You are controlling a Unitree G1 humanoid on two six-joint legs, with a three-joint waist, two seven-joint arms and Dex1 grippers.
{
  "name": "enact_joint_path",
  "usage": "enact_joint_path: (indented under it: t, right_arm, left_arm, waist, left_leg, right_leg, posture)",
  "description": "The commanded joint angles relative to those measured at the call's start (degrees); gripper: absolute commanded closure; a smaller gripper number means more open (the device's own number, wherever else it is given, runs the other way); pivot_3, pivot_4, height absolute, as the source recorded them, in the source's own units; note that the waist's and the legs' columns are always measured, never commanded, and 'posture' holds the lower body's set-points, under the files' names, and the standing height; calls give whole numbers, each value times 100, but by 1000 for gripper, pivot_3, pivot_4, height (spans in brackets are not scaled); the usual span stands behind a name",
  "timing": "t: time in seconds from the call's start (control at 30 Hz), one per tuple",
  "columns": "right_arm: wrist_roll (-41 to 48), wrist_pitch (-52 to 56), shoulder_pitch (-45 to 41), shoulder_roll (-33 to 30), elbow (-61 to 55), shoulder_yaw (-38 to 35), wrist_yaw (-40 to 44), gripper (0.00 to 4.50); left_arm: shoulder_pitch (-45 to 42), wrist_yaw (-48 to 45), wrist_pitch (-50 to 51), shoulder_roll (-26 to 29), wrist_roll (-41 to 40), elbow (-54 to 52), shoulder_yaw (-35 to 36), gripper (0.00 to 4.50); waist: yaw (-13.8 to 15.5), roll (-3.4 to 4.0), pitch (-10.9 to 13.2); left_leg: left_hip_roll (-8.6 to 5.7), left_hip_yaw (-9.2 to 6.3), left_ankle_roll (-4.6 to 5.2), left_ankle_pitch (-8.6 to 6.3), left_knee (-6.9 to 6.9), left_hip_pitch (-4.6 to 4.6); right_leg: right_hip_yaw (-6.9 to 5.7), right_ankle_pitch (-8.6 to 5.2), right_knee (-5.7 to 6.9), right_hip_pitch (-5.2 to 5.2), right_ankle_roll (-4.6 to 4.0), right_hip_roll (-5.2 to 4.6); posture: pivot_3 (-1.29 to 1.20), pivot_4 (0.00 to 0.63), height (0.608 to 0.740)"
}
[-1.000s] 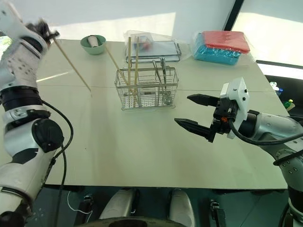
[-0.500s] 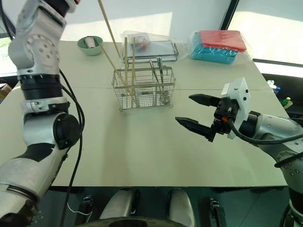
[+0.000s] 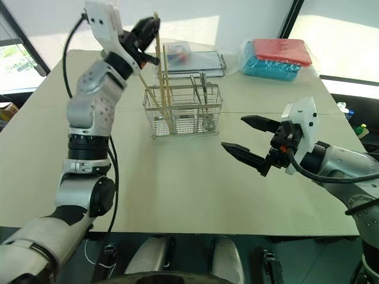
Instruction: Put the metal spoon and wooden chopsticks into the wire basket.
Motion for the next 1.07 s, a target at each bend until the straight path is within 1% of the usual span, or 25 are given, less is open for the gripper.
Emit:
enact_joint_path:
  t: [0.03, 0.1, 0.13, 0.27, 0.33, 0.4, 0.47, 0.53, 0.63, 0.7, 0.73, 0.8, 0.87, 0.97, 1.07]
  right_arm:
    - [115, -63, -112, 13, -73, -128, -15, 0]
    - [72, -85, -147, 15, -10, -80, 10, 0]
    - [56, -92, -170, 19, 15, -57, 18, 0]
    - [-59, -150, -319, 65, 167, 107, 61, 0]
    - [-139, -192, -403, 104, 251, 201, 115, 0]
    - [-230, -241, -498, 116, 374, 283, 201, 0]
    - [-390, -322, -612, 89, 576, 344, 335, 0]
    - [-595, -421, -724, 26, 851, 383, 502, 0]
    - [-914, -596, -895, -103, 1349, 447, 856, 0]
    - [-1053, -678, -962, -128, 1544, 483, 1022, 0]
    - [-1106, -710, -990, -124, 1614, 500, 1084, 0]
    - [-1202, -740, -1075, -92, 1741, 568, 1196, 0]
    - [-1280, -754, -1143, -44, 1804, 652, 1265, 0]
    - [-1333, -754, -1209, 29, 1807, 736, 1310, 0]
    - [-1310, -725, -1273, 134, 1734, 780, 1326, 0]
  left_arm:
    - [21, 266, -44, -103, -100, -515, 121, 1359]
    - [113, 416, 31, -115, -120, -730, 161, 421]
    - [144, 455, 48, -97, -119, -820, 164, 54]
    - [53, 690, 492, 132, -298, -1057, 401, 54]
    - [-92, 602, 802, 425, -492, -1103, 575, 54]
    - [-209, 245, 1018, 970, -554, -1088, 620, 54]
    - [-226, -424, 1253, 1702, -663, -1040, 622, 54]
    - [-61, -1337, 1430, 2537, -783, -1001, 569, 54]
    - [657, -2810, 1412, 3855, -863, -1100, 558, 54]
    - [996, -3275, 1407, 4301, -932, -1175, 558, 54]
    - [1150, -3412, 1345, 4418, -941, -1223, 590, 54]
    - [1783, -3731, 1375, 4726, -1009, -1508, 808, 54]
    - [2346, -3879, 1526, 4892, -1162, -1828, 1054, 54]
    - [2957, -3912, 1542, 4942, -1269, -2158, 1373, 54]
    - [3168, -3697, 1631, 4979, -1247, -2340, 1530, 54]
  waist:
    - [-4, 0, 0]
    - [-3, 0, 0]
    - [-3, 0, 0]
    - [-8, 2, -1]
    - [-20, 2, 0]
    - [-24, 1, 0]
    - [-63, 5, 4]
    - [-110, 6, 4]
    - [-204, 23, 3]
    - [-196, 26, 5]
    - [-174, 26, 5]
    - [-149, 29, 7]
    - [-158, 29, 7]
    - [-158, 32, 9]
    - [-149, 35, 11]
  left_leg:
    - [0, 0, 0, 0, 0, 0]
    - [0, 0, 2, -1, 0, 0]
    - [0, 0, 2, -1, 0, 0]
    - [0, 1, 3, -2, 0, 1]
    - [0, 1, 3, -2, 0, 3]
    - [3, 0, 3, -2, -1, 2]
    - [4, 3, 3, -2, -4, 1]
    - [3, 2, 3, -2, -8, 2]
    - [0, 4, 4, -2, -13, 3]
    - [0, 13, 8, -5, -15, 9]
    - [2, 11, 9, -5, -14, 7]
    - [2, 1, 8, -5, -11, 4]
    - [3, 0, 8, -5, -12, 5]
    - [6, -1, 7, -6, -12, 3]
    - [7, -2, 7, -6, -15, 1]
  right_leg:
    - [0, 0, 0, 0, 0, 0]
    - [0, 0, 0, 0, 0, 0]
    - [1, 0, 0, 0, 0, 0]
    - [0, 0, 0, 1, 0, 0]
    - [0, 0, 1, 0, 0, 2]
    - [0, 0, 1, -2, 0, 6]
    - [0, -1, 3, -8, -1, 8]
    - [0, -2, 3, -8, -2, 9]
    - [2, -2, -1, -6, -2, 6]
    - [8, -3, -1, -4, -4, 2]
    - [8, -3, -2, -7, -4, 2]
    - [5, -10, -1, -6, -16, 1]
    - [7, -13, -1, -5, -22, -1]
    - [10, -14, -6, -8, -25, -13]
    - [10, -15, -6, -11, -28, -17]
  posture:
    - [0, 150, 667]
    - [0, 150, 667]
    - [0, 150, 667]
    - [0, 150, 667]
    - [0, 150, 667]
    - [0, 150, 667]
    - [0, 150, 667]
    - [0, 150, 667]
    - [0, 150, 667]
    - [0, 150, 667]
    - [0, 150, 667]
    - [0, 150, 667]
    - [0, 150, 667]
    - [0, 150, 667]
    - [0, 150, 667]
